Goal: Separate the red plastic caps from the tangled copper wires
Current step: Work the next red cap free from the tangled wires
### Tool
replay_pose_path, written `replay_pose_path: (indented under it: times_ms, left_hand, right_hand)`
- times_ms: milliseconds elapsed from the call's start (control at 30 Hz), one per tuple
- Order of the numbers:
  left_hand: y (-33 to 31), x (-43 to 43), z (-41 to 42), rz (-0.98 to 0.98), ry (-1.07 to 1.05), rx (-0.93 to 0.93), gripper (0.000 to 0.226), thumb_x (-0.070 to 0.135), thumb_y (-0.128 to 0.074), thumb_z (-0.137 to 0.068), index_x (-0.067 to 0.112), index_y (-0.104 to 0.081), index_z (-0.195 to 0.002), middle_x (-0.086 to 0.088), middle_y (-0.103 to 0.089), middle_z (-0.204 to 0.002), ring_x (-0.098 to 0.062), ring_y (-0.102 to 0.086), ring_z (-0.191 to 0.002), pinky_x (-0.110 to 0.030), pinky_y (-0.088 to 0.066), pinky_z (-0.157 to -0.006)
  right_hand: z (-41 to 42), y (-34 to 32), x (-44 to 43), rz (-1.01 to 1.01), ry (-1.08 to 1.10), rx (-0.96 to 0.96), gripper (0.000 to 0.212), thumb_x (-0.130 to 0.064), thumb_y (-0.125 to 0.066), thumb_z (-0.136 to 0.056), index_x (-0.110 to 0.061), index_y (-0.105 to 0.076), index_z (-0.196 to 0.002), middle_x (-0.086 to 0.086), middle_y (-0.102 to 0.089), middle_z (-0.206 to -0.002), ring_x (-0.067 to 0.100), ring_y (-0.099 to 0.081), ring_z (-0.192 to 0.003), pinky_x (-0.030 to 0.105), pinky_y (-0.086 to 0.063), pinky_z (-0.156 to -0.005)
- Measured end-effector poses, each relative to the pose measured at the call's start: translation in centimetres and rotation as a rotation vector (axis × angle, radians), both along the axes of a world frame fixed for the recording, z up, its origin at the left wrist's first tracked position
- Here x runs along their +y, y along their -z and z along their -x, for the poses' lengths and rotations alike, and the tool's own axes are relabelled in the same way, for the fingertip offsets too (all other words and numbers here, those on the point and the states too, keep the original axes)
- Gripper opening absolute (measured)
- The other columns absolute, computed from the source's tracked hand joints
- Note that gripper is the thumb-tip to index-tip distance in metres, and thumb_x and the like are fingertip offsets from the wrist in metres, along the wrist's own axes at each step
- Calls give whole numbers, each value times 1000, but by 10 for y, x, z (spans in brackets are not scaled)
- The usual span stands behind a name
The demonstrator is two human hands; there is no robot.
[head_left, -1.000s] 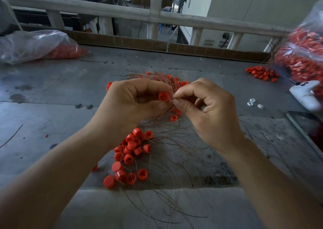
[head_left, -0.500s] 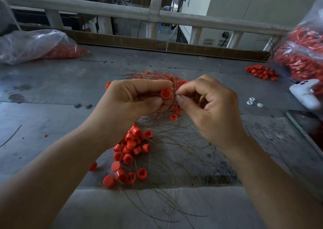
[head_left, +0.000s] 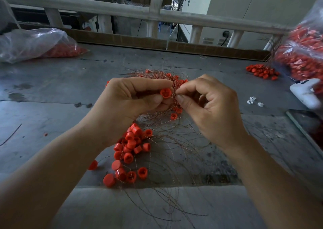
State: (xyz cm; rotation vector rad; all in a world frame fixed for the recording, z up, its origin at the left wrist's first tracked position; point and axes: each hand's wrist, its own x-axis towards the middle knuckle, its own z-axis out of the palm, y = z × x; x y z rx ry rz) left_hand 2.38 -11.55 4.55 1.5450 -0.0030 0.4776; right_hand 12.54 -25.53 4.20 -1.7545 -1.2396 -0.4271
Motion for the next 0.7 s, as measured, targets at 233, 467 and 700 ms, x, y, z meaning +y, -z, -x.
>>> replay_pose_path:
  times_ms: [233,467,700]
  left_hand:
    - [0,0,0,12,1,12,31,9,-60,-63,19,-72,-90,0,-74,-85,-13,-70,-81,-17,-53,-71]
    - [0,1,1,24,-4,17,31,7,-59,-63,19,-72,-89,-1,-74,-85,-14,-70,-80,-18,-54,-70]
    - [-2,-1,1,65,-3,24,31,8,-60,-61,18,-70,-89,-1,-74,-82,-13,-70,-77,-17,-53,-68]
  right_hand:
    - [0,0,0,-7,0,-14,2,-7,-66,-78,-7,-68,-78,-4,-56,-72,0,-50,-64,8,-39,-58]
    - [1,-1,0,-24,-19,16,3,-7,-66,-79,-9,-67,-77,-2,-58,-71,4,-51,-63,10,-39,-57]
    - [2,-2,0,-27,-28,31,4,-6,-66,-79,-10,-66,-78,-8,-55,-71,3,-51,-64,8,-38,-58]
